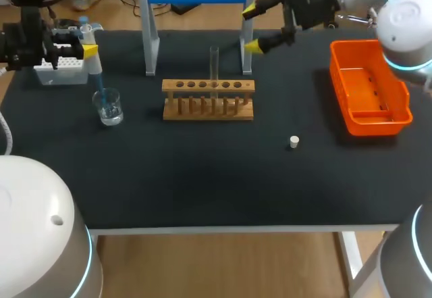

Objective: Invert the test tube, pick up the pipette, mount the tip to pipette, aspirate from beaker and dispense into the tube, eject the tip, return the pipette, and cap with the stopper.

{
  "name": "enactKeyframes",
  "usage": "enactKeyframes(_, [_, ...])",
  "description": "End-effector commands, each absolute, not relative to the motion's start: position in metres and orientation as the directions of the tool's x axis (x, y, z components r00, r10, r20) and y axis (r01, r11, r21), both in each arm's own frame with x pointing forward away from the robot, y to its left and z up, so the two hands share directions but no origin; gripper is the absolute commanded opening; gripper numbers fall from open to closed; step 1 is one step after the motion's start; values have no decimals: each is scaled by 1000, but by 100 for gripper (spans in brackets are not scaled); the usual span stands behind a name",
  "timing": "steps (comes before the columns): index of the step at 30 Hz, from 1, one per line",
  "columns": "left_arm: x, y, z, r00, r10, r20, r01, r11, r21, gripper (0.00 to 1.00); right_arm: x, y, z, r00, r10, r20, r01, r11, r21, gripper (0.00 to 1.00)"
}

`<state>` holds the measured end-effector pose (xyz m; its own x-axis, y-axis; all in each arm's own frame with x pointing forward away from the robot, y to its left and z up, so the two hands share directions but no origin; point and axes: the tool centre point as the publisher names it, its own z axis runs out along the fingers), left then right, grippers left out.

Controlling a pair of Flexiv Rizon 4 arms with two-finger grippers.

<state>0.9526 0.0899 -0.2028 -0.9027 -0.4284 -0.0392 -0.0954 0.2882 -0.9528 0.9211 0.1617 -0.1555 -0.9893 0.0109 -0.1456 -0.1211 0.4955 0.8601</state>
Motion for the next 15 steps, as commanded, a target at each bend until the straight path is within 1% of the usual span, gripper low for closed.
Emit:
enactKeyframes(1, [952, 90, -202, -902, -430, -40, -97, 290, -952, 0, 924, 163, -174, -988, 28, -152, -123, 459, 880, 100])
enactKeyframes(15, [952, 90, -202, -902, -430, -40, -97, 290, -952, 0, 942, 163, -207, -989, 55, -137, -100, 436, 895, 100])
